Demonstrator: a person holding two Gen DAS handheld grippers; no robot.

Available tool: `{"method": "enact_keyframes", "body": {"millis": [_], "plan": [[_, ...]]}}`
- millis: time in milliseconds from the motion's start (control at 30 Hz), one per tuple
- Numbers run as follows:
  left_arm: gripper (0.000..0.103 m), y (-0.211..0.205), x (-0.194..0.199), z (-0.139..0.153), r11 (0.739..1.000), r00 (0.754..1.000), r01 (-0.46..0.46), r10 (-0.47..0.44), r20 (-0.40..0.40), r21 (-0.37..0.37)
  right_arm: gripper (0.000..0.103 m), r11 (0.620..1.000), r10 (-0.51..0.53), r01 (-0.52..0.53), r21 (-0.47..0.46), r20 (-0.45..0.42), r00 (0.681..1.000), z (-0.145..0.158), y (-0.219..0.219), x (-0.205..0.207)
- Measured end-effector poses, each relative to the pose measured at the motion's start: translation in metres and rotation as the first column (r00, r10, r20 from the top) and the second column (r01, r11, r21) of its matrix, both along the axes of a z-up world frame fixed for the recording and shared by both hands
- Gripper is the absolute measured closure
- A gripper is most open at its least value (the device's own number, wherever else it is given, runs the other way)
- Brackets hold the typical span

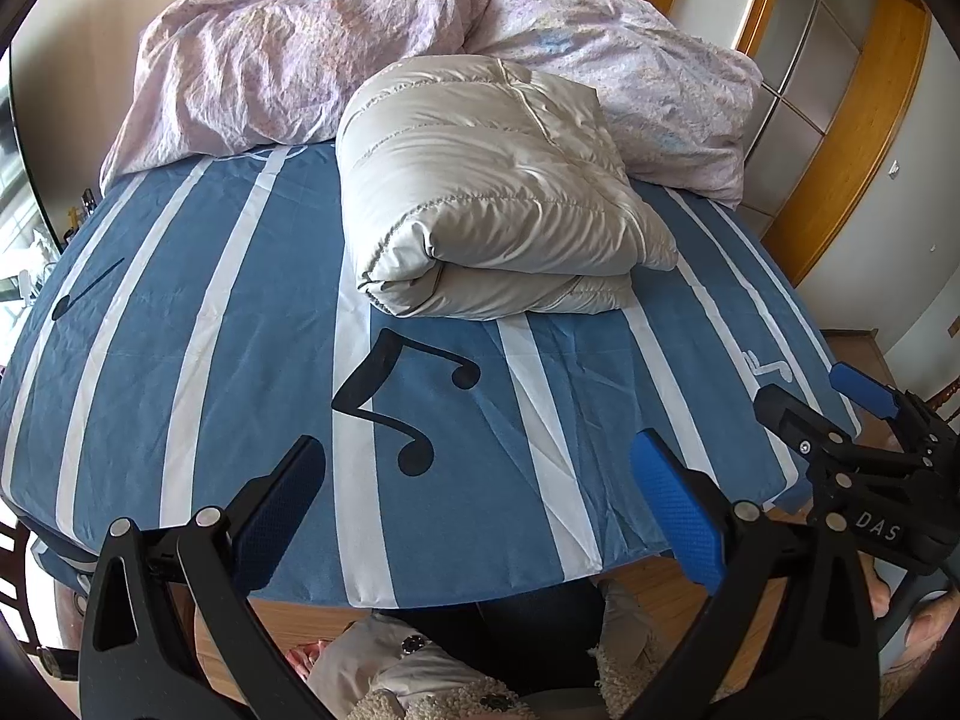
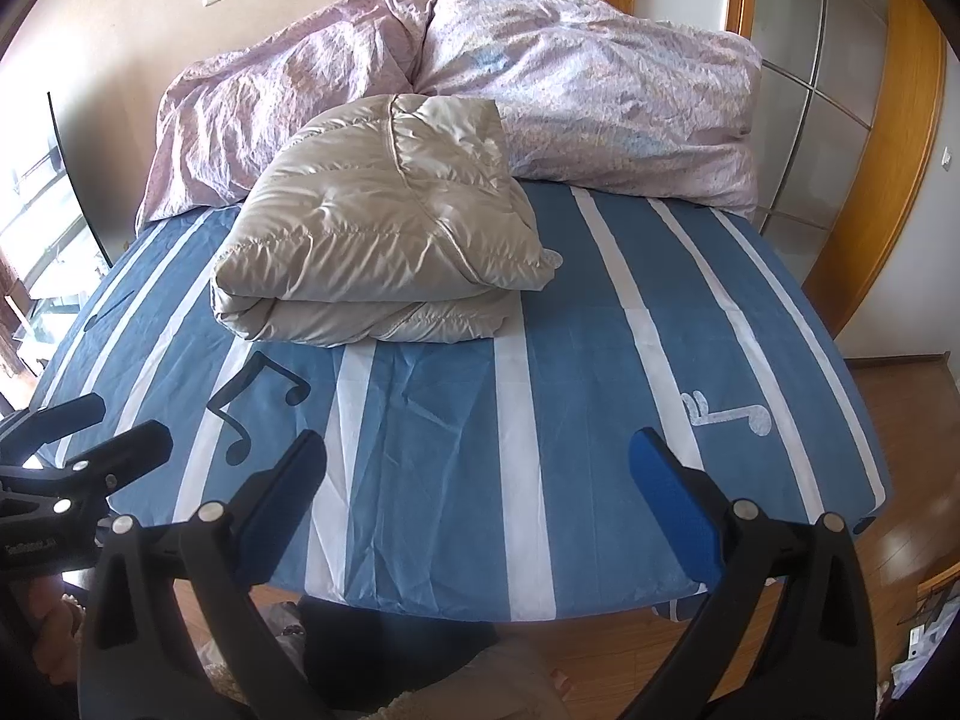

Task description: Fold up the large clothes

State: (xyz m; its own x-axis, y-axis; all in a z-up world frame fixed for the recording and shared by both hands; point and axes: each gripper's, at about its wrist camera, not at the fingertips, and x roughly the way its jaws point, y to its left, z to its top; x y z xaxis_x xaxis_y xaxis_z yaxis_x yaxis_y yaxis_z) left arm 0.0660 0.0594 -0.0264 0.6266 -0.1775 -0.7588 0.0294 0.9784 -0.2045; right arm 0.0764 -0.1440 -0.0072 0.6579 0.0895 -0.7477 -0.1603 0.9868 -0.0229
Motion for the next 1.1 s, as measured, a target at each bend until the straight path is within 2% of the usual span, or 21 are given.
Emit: {"method": "enact_keyframes", "body": {"millis": [1100], "plan": [[0.001, -0.0015, 0.0011, 0.0007, 1.000, 1.000, 0.003, -0.003, 0.002, 0.011, 0.002, 1.000, 0.005, -0.005, -0.001, -0.006, 1.000, -0.0030, -0.0030, 0.0032]]}}
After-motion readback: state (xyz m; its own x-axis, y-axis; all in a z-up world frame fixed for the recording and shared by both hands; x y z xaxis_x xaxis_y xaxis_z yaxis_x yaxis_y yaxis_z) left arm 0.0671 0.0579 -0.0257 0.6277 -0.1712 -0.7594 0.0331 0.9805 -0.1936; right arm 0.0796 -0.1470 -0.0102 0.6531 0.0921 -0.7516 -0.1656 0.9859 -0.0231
